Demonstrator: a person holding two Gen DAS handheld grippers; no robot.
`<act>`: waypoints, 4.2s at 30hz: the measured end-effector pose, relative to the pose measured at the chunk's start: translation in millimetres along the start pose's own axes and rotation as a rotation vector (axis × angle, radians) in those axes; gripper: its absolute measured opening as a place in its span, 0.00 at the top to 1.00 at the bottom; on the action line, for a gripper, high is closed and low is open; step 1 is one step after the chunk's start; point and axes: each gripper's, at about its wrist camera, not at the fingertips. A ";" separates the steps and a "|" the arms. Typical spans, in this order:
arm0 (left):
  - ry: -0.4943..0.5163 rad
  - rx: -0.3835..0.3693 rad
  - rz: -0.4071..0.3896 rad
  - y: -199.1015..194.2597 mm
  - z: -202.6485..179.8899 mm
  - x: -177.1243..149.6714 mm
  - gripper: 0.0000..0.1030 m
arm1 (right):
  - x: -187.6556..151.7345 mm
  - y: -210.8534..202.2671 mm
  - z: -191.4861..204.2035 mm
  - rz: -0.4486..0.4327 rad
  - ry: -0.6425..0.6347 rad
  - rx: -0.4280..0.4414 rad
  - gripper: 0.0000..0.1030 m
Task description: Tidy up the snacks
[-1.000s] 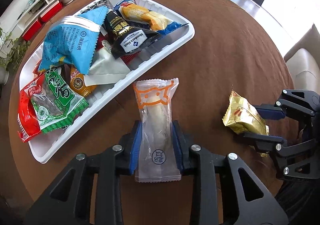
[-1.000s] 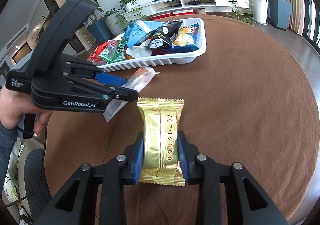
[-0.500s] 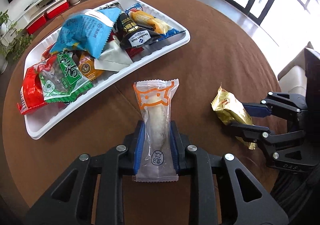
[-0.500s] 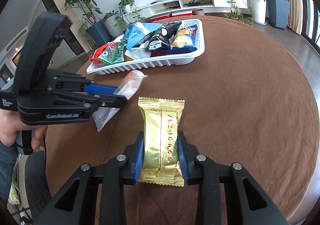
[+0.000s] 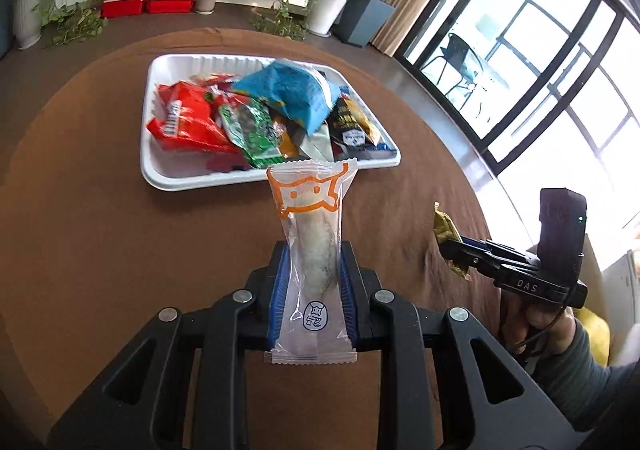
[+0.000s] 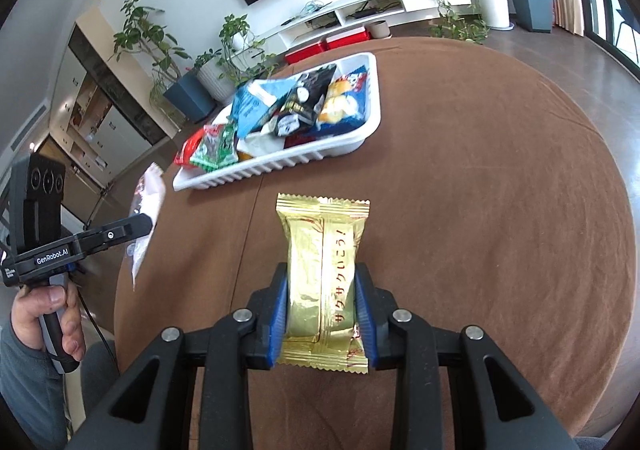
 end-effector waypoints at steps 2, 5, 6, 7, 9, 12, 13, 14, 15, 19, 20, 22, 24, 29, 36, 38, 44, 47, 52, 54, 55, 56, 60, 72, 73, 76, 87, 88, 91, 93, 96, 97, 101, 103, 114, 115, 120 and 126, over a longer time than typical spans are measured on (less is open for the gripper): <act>-0.017 -0.003 -0.030 -11.1 8.1 12.5 0.79 | 8.4 -5.4 -2.4 -0.010 0.016 0.000 0.68; -0.032 -0.005 -0.076 -30.9 20.0 30.9 0.79 | 28.5 -17.8 -2.9 -0.040 0.011 -0.019 0.68; -0.034 -0.002 -0.089 -37.1 20.9 37.1 0.79 | 38.4 -22.2 -2.5 -0.051 0.010 -0.018 0.68; -0.032 0.004 -0.102 -41.2 22.2 46.6 0.79 | 49.2 -25.9 -1.2 -0.063 0.005 -0.018 0.68; -0.034 0.005 -0.120 -46.8 21.8 63.3 0.79 | 73.6 -31.8 6.1 -0.083 -0.017 -0.020 0.68; -0.041 0.012 -0.136 -47.2 25.6 92.3 0.79 | 108.9 -33.9 20.5 -0.104 -0.055 -0.009 0.68; -0.045 0.012 -0.136 -46.0 27.6 100.6 0.79 | 120.5 -32.1 26.1 -0.108 -0.067 -0.004 0.68; -0.047 0.013 -0.133 -44.2 29.6 109.8 0.79 | 133.8 -27.7 31.6 -0.106 -0.077 0.001 0.68; -0.048 0.019 -0.130 -43.9 31.1 117.3 0.79 | 145.5 -21.0 36.5 -0.100 -0.088 0.005 0.68; -0.039 0.057 -0.098 -23.0 35.0 146.5 0.79 | 180.9 14.9 50.6 -0.044 -0.117 -0.010 0.68; -0.033 0.066 -0.084 -13.0 35.3 152.8 0.79 | 186.1 25.4 52.9 -0.027 -0.120 -0.011 0.68; -0.029 0.078 -0.059 7.8 33.9 158.6 0.79 | 192.8 45.4 55.0 0.008 -0.121 -0.019 0.68; -0.029 0.093 -0.040 23.1 36.8 165.0 0.79 | 196.5 63.3 57.4 0.036 -0.116 -0.027 0.68; -0.009 0.120 0.001 59.7 38.0 176.6 0.79 | 196.8 95.1 64.0 0.074 -0.149 -0.069 0.68; -0.006 0.144 0.031 93.5 40.6 181.1 0.79 | 197.6 123.2 61.3 0.117 -0.165 -0.120 0.68; -0.005 0.148 0.034 99.9 41.9 176.8 0.79 | 195.8 129.0 60.3 0.123 -0.176 -0.139 0.68; 0.001 0.159 0.036 117.2 41.3 178.8 0.79 | 191.7 140.9 53.2 0.141 -0.175 -0.158 0.68; 0.002 0.160 0.031 125.2 44.9 180.0 0.79 | 188.2 144.5 56.6 0.144 -0.201 -0.170 0.68; -0.008 0.156 0.018 130.1 50.7 172.7 0.78 | 184.8 150.8 55.9 0.146 -0.202 -0.172 0.68; -0.005 0.159 0.013 130.1 50.7 172.3 0.78 | 184.3 151.1 55.4 0.141 -0.204 -0.172 0.68; 0.005 0.163 0.010 130.3 49.3 172.7 0.78 | 184.1 150.5 56.0 0.138 -0.206 -0.173 0.68; 0.009 0.166 0.007 129.3 47.6 172.8 0.78 | 184.3 150.1 56.1 0.138 -0.204 -0.172 0.67; 0.016 0.169 -0.008 126.2 45.7 172.6 0.78 | 185.9 147.6 54.7 0.136 -0.171 -0.159 0.66; 0.035 0.174 -0.049 114.7 32.7 168.8 0.55 | 185.2 137.7 62.0 0.113 -0.207 -0.168 0.58; 0.037 0.175 -0.052 113.2 31.2 167.8 0.53 | 184.6 135.8 62.7 0.110 -0.210 -0.168 0.57; 0.046 0.178 -0.071 105.3 25.7 165.0 0.47 | 183.7 128.4 64.2 0.091 -0.211 -0.168 0.50; 0.084 0.199 -0.194 40.3 -7.9 134.6 0.06 | 165.7 71.9 74.9 -0.036 -0.209 -0.184 0.21; 0.088 0.208 -0.209 33.9 -12.7 127.3 0.01 | 161.9 66.9 76.3 -0.048 -0.214 -0.190 0.20; 0.088 0.233 -0.258 14.7 -23.7 105.1 0.00 | 143.7 51.6 80.8 -0.082 -0.232 -0.207 0.13; 0.078 0.243 -0.287 1.6 -28.7 90.1 0.00 | 131.0 41.8 82.2 -0.103 -0.235 -0.221 0.11; 0.056 0.226 -0.328 -20.0 -35.8 60.4 0.00 | 108.5 25.9 79.4 -0.136 -0.211 -0.226 0.07; 0.057 0.219 -0.344 -28.5 -40.5 47.9 0.00 | 100.0 19.3 77.9 -0.149 -0.202 -0.233 0.06; 0.074 0.340 -0.412 -53.7 -65.8 5.6 0.00 | 67.9 -5.7 73.2 -0.216 -0.180 -0.276 0.05; 0.090 0.391 -0.464 -66.2 -79.8 -14.6 0.00 | 51.4 -24.7 74.5 -0.282 -0.183 -0.295 0.03; 0.051 0.466 -0.649 -134.4 -134.2 -86.1 0.00 | 7.3 -127.7 113.1 -0.650 -0.266 -0.345 0.00; 0.048 0.460 -0.662 -141.0 -137.9 -90.9 0.00 | 5.1 -137.3 116.3 -0.682 -0.264 -0.347 0.00; 0.060 0.481 -0.715 -167.3 -154.8 -101.2 0.00 | -8.0 -179.8 134.4 -0.824 -0.287 -0.392 0.00; 0.095 0.479 -0.727 -183.0 -176.5 -118.9 0.00 | -20.8 -198.2 146.2 -0.869 -0.305 -0.376 0.00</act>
Point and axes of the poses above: each gripper's, at about its wrist camera, not at the fingertips, and y roughly the way its jaws point, z to its left, x to its top, and after that the axes turned 5 degrees about -y, right-handed
